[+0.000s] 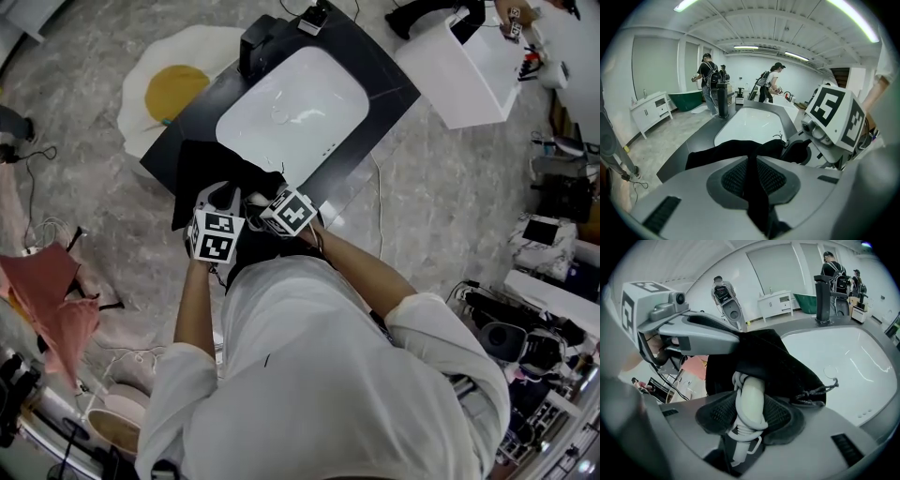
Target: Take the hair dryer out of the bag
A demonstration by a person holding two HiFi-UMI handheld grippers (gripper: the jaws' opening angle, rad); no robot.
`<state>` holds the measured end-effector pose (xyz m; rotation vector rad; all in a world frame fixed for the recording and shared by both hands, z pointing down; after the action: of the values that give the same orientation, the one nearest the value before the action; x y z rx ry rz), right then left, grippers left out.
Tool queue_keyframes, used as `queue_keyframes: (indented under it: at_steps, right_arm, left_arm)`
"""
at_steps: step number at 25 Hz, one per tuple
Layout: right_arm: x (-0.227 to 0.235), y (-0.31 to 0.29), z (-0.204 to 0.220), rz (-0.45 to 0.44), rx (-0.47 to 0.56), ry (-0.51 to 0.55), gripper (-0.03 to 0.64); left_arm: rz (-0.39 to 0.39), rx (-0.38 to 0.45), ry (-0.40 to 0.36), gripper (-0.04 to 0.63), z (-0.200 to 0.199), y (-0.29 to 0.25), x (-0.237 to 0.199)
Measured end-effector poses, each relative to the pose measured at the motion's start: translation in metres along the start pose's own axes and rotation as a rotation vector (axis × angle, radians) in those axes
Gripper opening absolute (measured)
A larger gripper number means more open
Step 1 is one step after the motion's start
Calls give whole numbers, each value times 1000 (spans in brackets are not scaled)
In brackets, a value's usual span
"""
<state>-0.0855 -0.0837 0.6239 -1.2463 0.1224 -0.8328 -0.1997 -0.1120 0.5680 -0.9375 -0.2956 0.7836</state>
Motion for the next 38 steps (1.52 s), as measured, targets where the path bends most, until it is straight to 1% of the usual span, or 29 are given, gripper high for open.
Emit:
queue_keyframes:
  at_steps: [5, 10, 16, 21, 31, 38]
  right_arm:
    - [-2, 12, 8, -42, -1, -16, 173]
    - [1, 23, 17, -86, 16, -64, 173]
    - [0, 34, 32, -77, 2, -41, 173]
    - [4, 39, 48, -45, -8, 26, 173]
    - [8, 24, 68, -11, -20, 109, 178]
    - [8, 18, 69, 0, -58, 179, 198]
  left_arm:
    - [-30, -19, 3, 66, 0, 0, 5]
    - [-45, -15, 13, 66, -4, 2, 6]
    - [-90, -16, 28, 66, 1, 5, 3]
    - [-103, -11, 47, 66, 4, 6, 4]
    - [-73, 7, 30, 63, 7, 8, 32]
    - [-51, 0, 15, 61, 14, 7, 49]
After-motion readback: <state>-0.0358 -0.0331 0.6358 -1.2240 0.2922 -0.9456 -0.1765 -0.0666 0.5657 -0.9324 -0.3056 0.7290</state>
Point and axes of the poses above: the fingertips, and each gripper's own axes: y backward along the fingers, x to its right, z out of its underside, the point moved 8 cm from there along y, backward along the fingers, and after that the axes turned 7 degrees about -x, right-handed, at the moved point
